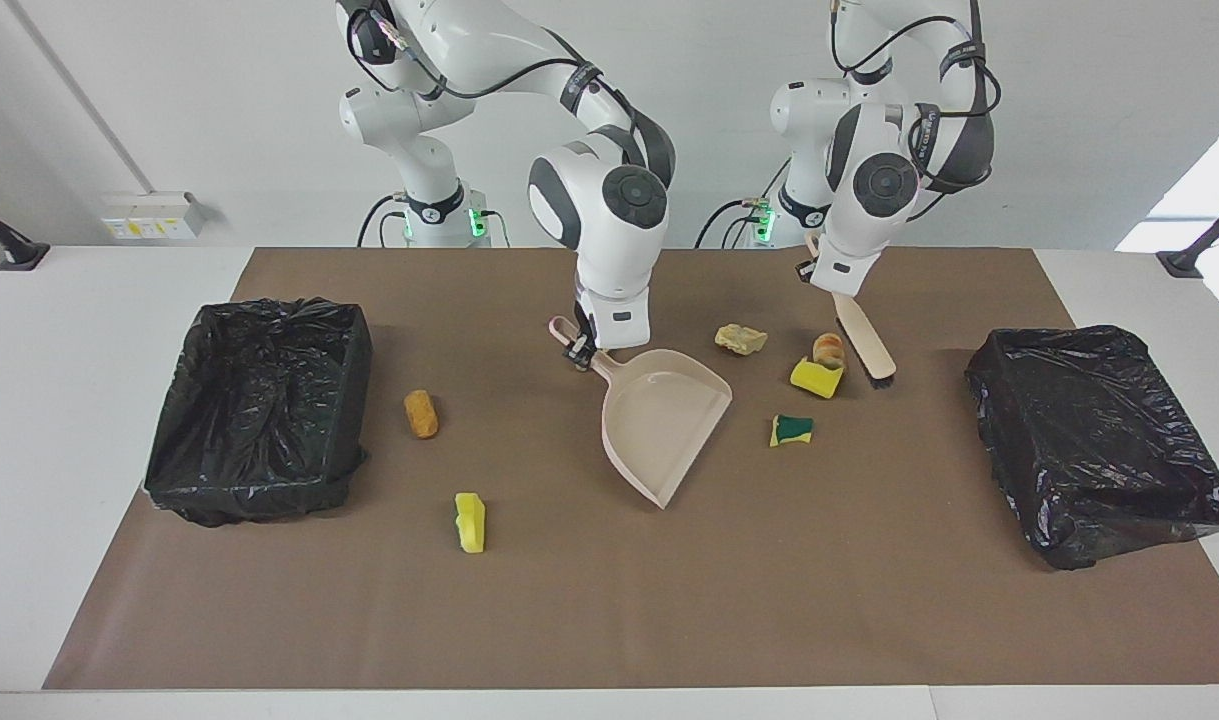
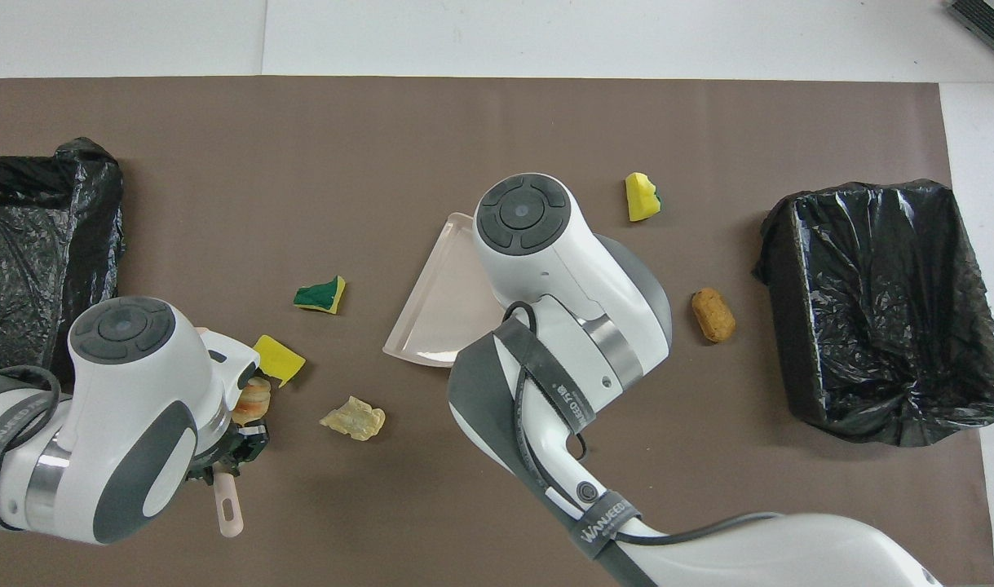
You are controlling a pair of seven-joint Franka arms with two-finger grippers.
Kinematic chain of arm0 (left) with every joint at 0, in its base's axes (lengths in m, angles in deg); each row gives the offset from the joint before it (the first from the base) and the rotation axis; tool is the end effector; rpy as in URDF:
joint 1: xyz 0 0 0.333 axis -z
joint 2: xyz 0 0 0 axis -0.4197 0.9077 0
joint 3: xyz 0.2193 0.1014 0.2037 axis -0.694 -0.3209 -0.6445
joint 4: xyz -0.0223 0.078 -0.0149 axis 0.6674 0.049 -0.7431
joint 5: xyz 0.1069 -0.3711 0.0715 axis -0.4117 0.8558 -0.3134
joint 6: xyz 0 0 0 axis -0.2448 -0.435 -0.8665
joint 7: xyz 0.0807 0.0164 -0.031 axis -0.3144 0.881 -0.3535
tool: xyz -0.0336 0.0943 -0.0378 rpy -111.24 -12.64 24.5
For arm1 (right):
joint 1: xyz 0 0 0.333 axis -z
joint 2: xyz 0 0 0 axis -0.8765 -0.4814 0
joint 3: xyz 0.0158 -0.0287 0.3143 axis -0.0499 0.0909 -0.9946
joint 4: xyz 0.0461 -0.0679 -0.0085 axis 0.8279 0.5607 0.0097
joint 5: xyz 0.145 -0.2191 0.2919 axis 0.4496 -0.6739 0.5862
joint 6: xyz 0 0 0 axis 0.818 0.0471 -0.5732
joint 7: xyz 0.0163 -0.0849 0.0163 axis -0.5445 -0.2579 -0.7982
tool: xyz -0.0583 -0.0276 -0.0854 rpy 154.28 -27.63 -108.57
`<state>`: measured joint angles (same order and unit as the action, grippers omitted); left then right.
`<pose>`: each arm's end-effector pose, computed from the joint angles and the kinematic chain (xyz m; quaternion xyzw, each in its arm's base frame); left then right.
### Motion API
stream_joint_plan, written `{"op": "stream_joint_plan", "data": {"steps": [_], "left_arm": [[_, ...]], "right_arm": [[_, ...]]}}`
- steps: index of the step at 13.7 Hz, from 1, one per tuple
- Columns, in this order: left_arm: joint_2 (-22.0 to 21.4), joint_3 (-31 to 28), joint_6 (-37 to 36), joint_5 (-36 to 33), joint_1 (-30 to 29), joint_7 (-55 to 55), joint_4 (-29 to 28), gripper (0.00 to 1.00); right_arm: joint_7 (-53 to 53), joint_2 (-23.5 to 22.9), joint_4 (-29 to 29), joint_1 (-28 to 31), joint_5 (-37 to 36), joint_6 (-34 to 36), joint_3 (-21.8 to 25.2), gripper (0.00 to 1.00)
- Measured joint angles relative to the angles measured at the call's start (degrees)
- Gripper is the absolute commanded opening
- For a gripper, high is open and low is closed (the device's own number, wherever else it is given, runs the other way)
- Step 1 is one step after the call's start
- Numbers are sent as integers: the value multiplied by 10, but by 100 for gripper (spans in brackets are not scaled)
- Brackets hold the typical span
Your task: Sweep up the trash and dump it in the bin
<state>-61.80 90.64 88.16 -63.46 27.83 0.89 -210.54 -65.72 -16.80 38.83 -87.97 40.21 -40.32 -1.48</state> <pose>0.3997 -0.1239 0.3950 -0.9598 -0.1540 0.1956 0.1298 0.5528 0.3444 0.4188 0.8247 0.5556 -0.1034 0.0236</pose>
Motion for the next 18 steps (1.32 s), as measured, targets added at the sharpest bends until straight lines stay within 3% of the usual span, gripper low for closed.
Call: {"op": "stream_joint_plan", "data": {"steps": [4,7,13,18], "left_arm": [[-7,-1,34,9,-5,-20,-45,0],[-4,6,54,20,-3,-7,-53,0],[9,75,81,54,0,67,-54,0],[8,130,112,92,3,91,-51,0]], "right_arm": [[-164,15,39,7,-4,5,0,0],[-215,22,66,13,-17,-32,-1,0],[-187,37,105,-32,-87,-79,-1,0],[-176,51,135,-35,-94,-106,0,0]]}}
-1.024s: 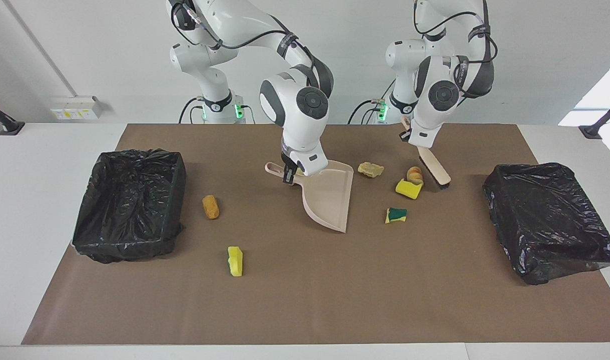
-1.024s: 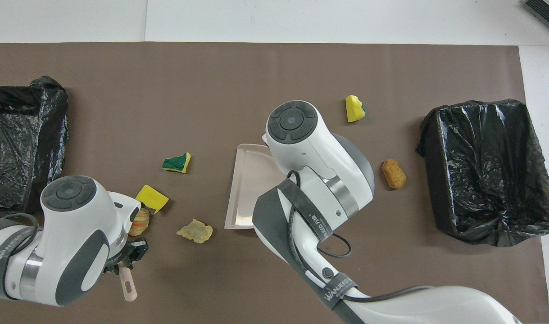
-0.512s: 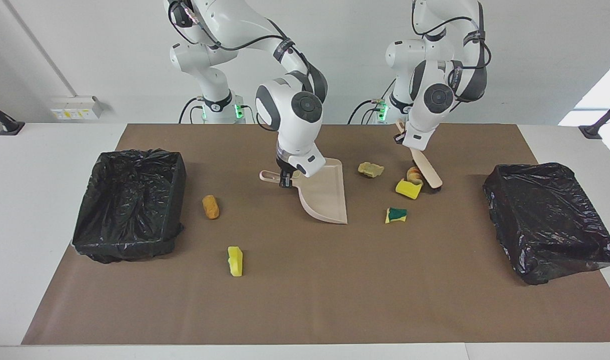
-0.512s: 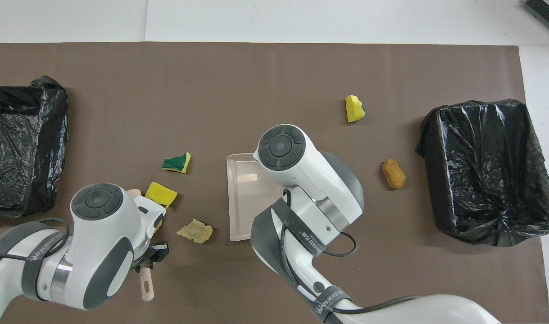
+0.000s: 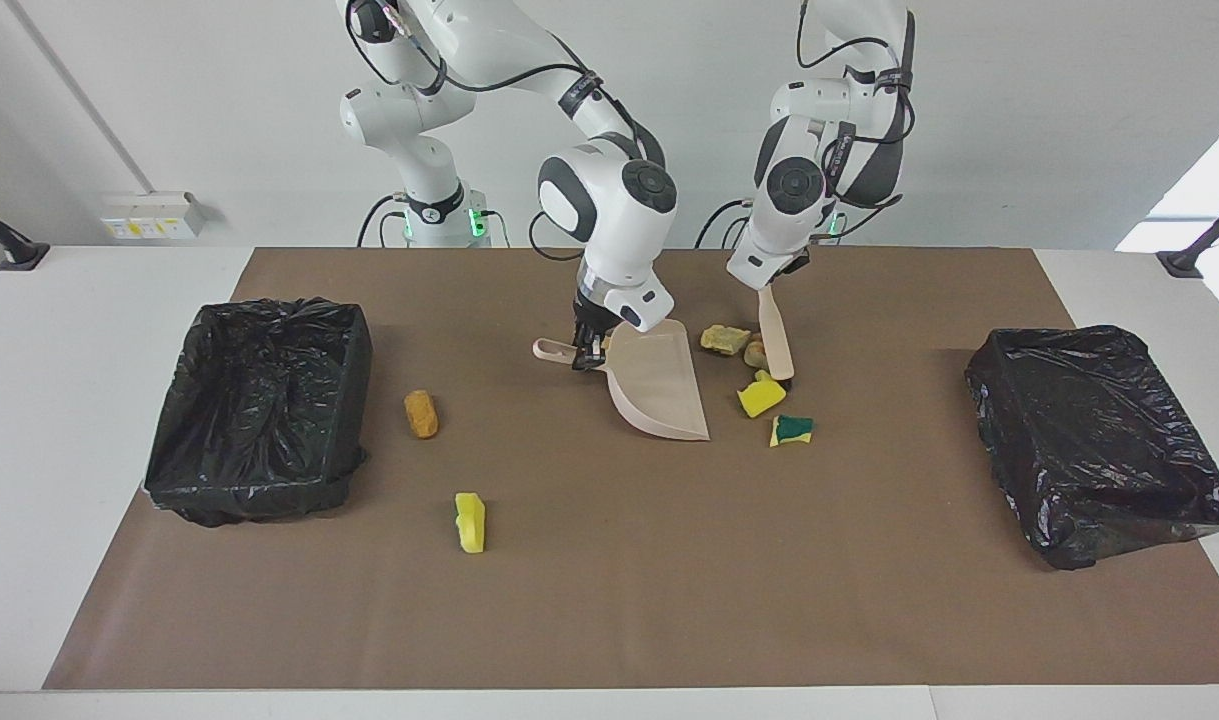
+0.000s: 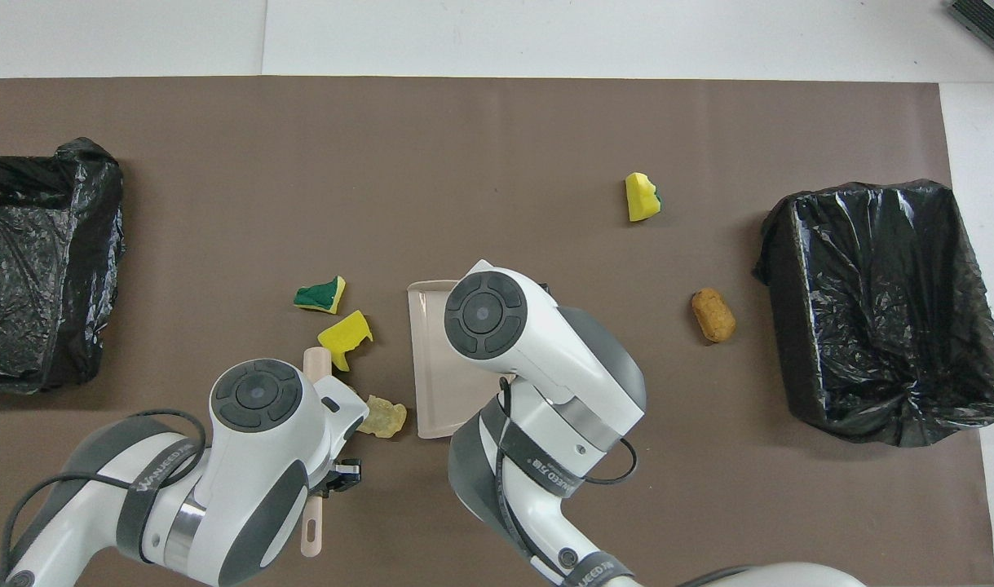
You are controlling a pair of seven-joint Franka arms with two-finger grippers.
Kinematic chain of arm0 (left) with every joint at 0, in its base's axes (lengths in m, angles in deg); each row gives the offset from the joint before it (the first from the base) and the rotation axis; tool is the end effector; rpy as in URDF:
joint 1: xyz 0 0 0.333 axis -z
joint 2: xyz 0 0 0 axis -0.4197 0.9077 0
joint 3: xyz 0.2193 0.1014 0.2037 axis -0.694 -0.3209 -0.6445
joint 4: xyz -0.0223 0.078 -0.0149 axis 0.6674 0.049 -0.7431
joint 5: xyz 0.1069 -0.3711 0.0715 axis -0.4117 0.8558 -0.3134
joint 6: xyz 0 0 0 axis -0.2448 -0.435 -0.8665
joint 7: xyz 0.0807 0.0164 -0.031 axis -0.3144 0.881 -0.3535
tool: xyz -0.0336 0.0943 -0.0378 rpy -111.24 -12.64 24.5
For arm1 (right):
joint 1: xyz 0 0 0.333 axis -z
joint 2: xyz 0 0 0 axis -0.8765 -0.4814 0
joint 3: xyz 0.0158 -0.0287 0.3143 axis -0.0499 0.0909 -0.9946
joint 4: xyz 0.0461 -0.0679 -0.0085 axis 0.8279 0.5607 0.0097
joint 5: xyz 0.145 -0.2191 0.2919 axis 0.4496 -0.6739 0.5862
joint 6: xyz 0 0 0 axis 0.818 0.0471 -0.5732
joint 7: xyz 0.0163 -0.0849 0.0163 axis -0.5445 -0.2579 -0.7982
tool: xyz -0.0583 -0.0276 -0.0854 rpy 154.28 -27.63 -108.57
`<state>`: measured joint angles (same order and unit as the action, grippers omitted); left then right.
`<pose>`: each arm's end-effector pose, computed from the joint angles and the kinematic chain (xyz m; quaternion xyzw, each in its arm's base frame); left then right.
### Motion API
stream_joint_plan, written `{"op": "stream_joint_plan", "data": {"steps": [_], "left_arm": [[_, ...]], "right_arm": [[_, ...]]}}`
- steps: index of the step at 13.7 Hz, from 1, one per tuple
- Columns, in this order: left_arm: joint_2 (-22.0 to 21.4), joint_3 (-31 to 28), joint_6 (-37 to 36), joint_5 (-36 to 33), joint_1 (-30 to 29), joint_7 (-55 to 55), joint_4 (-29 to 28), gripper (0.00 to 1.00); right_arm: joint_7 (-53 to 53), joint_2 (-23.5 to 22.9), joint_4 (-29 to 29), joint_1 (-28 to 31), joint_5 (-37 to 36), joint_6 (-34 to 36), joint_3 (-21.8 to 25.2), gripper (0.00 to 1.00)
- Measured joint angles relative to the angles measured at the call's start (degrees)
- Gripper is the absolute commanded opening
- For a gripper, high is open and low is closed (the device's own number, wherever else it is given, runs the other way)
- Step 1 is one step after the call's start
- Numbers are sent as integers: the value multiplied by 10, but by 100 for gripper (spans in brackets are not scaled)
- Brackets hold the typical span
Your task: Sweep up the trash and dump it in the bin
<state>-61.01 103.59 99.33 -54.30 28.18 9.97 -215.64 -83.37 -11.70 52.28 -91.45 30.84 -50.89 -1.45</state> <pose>0.3573 -0.2231 0.3540 -0.9810 -0.0033 0.1805 0.0710 0.5106 0.3549 0.3832 0.6779 0.7234 -0.0950 0.0902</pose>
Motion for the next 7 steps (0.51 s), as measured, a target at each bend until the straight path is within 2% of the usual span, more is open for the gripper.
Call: {"op": "stream_joint_plan", "data": {"steps": [3,7], "left_arm": [[1,19,19,9,1,6,5,0],[10,28,51,26,25,6,17,0]], "right_arm": [[0,0,4,3,0,-9,0,0],[0,0,35,18,6,-79,0,0]]}}
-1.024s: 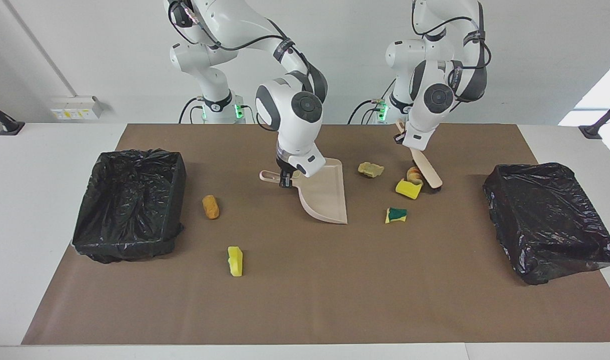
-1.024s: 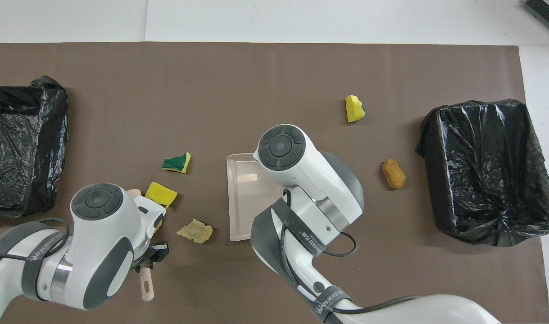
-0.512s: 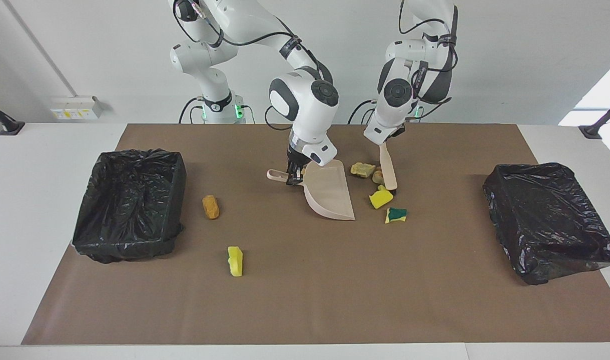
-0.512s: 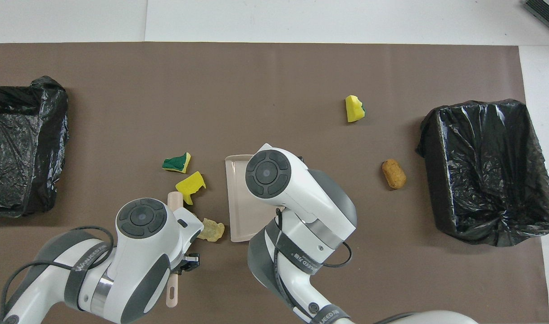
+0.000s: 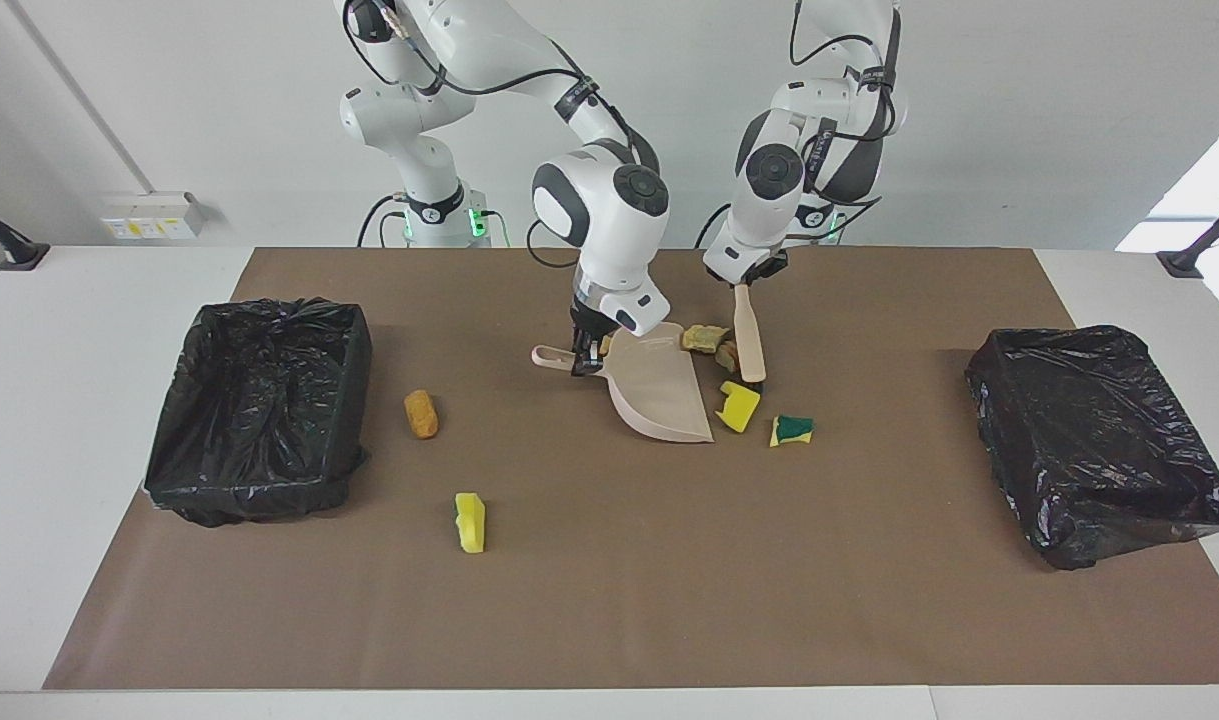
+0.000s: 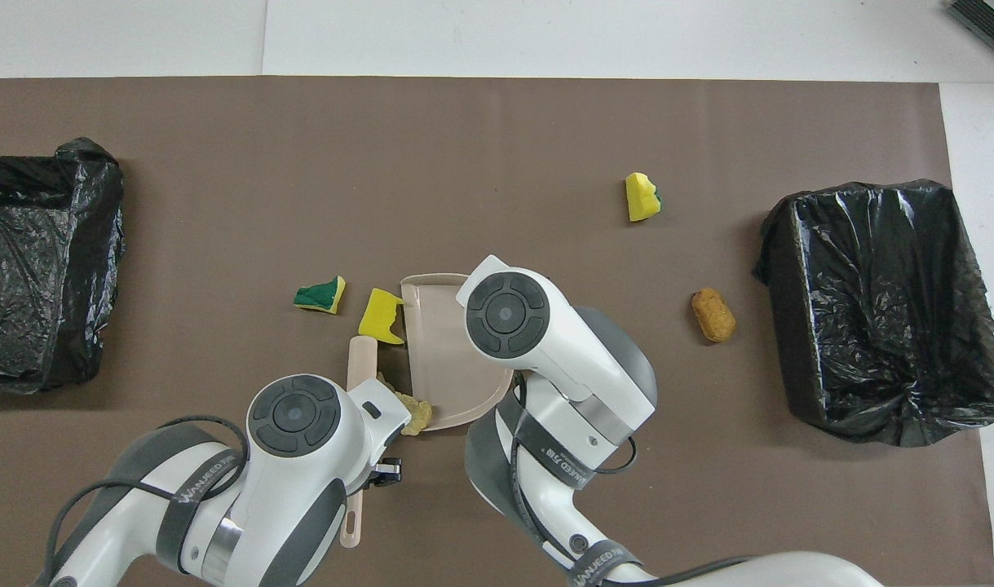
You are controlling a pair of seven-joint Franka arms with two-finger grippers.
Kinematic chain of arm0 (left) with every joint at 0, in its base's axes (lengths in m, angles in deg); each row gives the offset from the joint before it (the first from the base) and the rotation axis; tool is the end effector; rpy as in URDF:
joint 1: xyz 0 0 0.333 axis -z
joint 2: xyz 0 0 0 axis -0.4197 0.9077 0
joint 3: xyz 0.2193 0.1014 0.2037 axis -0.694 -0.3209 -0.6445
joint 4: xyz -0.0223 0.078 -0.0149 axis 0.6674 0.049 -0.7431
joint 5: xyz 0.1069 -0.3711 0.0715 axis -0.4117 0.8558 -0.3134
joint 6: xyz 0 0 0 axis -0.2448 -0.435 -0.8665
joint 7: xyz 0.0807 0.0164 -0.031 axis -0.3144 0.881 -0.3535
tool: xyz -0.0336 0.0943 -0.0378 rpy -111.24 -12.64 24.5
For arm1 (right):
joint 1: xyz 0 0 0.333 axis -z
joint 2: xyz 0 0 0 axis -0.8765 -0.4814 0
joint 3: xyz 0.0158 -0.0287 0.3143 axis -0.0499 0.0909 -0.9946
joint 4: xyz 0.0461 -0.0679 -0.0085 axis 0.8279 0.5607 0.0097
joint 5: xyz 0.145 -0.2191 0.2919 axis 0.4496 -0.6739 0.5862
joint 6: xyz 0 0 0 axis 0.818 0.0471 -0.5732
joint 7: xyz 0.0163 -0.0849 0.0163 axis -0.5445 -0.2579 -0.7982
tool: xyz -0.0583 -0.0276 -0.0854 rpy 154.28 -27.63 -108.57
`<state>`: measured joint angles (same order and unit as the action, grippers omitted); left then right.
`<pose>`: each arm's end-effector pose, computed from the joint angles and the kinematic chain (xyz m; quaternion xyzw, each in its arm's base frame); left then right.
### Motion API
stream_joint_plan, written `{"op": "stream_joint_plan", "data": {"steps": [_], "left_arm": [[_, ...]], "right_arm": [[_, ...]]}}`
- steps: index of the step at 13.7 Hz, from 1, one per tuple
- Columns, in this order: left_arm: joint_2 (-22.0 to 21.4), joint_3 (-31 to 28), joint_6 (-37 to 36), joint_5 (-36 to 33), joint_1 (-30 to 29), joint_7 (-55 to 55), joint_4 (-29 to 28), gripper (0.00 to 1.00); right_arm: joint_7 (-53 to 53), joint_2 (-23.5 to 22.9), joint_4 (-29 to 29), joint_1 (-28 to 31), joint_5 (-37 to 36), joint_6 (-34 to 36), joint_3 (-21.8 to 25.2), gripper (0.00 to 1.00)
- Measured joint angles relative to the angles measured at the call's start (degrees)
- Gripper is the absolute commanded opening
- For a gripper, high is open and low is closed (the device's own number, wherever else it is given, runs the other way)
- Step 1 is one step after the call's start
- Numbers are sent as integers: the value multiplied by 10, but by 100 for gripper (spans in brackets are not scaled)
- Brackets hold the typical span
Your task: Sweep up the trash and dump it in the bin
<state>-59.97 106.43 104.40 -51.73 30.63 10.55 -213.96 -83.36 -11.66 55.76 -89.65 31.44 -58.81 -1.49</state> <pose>0.3509 -0.2694 0.3613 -0.9881 0.0368 0.1445 0.0382 0.5194 0.3445 0.3661 0.6855 0.7210 -0.0565 0.0840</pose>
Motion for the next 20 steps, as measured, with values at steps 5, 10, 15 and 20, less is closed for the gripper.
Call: {"op": "stream_joint_plan", "data": {"steps": [5,10,15,20], "left_arm": [[23,2,48,80,23,6,21,0],[77,-6,48,93,23,4,114,0],[82,-26,15,82,-35,4,151,0],[103,-147,14,-40,-41,38,166,0]], "right_arm": [[0,4,27,15,4,-45,-1,0],[0,4,28,17,4,-47,-1,0],[0,4,28,17,4,-47,-1,0],[0,4,28,17,4,-47,-1,0]]}}
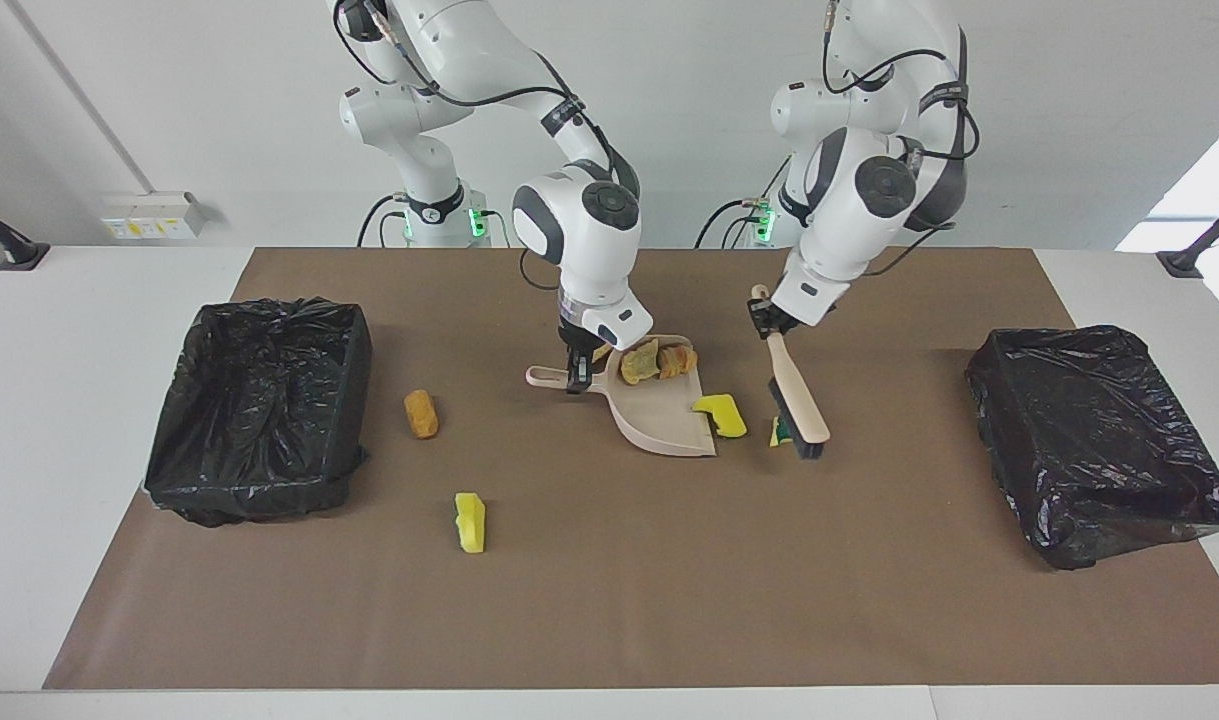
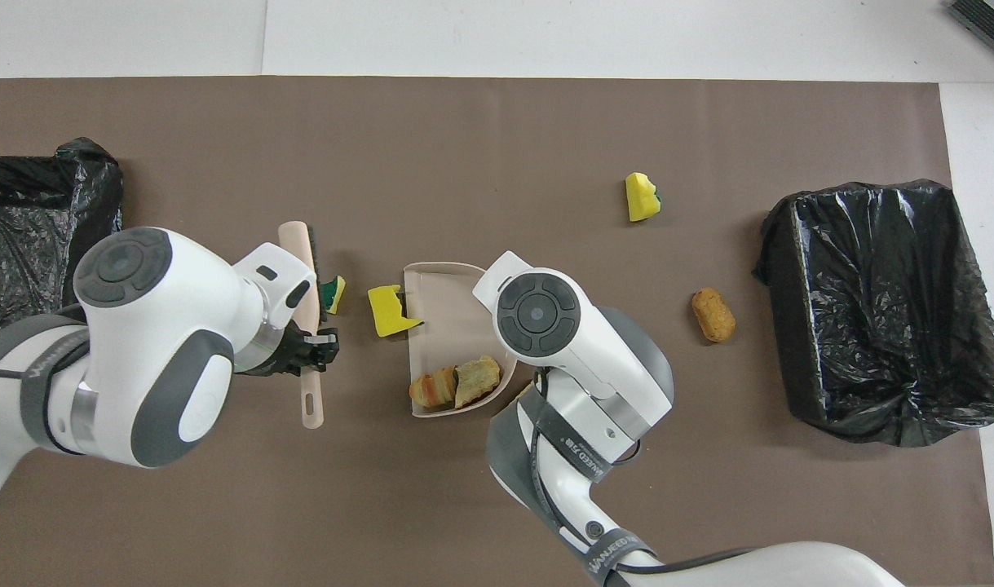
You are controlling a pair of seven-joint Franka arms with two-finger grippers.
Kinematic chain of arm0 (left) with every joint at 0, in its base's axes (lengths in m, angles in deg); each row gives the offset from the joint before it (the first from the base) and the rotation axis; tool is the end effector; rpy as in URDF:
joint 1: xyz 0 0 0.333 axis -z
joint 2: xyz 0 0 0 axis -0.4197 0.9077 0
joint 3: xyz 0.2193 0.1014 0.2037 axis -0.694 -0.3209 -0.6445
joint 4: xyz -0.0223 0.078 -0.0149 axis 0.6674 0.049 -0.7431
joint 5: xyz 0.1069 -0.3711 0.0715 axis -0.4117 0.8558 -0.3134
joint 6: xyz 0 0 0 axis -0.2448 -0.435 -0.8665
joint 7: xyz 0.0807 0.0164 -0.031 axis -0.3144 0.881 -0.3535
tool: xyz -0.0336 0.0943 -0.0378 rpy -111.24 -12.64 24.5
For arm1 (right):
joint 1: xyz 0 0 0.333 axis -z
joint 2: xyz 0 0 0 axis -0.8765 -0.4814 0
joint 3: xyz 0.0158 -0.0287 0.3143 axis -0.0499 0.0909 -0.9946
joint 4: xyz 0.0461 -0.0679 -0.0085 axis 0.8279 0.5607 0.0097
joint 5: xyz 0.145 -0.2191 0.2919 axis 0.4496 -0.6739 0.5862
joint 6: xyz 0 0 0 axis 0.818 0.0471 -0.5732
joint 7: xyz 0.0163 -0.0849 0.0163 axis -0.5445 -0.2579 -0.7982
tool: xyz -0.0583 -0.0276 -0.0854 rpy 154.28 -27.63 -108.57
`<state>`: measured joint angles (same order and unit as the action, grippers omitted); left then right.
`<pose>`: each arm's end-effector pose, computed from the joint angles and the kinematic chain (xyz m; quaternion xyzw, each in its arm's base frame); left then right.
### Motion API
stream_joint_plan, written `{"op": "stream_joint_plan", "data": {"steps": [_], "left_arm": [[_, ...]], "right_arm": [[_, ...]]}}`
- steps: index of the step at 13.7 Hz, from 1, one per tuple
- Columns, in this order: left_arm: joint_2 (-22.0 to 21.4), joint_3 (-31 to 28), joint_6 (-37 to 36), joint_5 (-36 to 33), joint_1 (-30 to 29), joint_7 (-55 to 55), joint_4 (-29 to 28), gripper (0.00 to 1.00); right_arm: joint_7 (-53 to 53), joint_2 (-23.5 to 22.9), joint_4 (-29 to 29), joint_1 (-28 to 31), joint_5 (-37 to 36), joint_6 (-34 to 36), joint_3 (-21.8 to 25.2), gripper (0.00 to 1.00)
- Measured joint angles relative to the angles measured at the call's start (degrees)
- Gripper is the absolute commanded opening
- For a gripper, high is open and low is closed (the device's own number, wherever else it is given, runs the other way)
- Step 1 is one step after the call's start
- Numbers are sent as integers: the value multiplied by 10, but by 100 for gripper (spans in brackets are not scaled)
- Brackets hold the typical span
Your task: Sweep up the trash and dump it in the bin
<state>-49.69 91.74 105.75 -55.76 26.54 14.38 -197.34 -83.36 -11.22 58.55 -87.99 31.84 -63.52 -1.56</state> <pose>0.5047 -0.1635 0.4117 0.9942 0.0626 -0.0826 0.0291 0.5241 0.3311 0.3554 0.6932 0.7154 -0.0364 0.0798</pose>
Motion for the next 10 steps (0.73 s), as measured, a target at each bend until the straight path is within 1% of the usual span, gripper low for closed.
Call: {"op": "stream_joint_plan", "data": {"steps": [2,4,7,10], "left_arm": [[23,-40,-1,-41,-1,50,16,0],[44,-53,-5,-55,-5,103,19,0],[67,-45,-21,-57,-2,128,12,0],[73,-32,-22,-57,30,130,5,0]], "right_arm": [[0,0,0,0,0,0,0,0],[0,0,0,0,0,0,0,0],[0,0,0,0,0,0,0,0],[0,0,0,0,0,0,0,0]]}}
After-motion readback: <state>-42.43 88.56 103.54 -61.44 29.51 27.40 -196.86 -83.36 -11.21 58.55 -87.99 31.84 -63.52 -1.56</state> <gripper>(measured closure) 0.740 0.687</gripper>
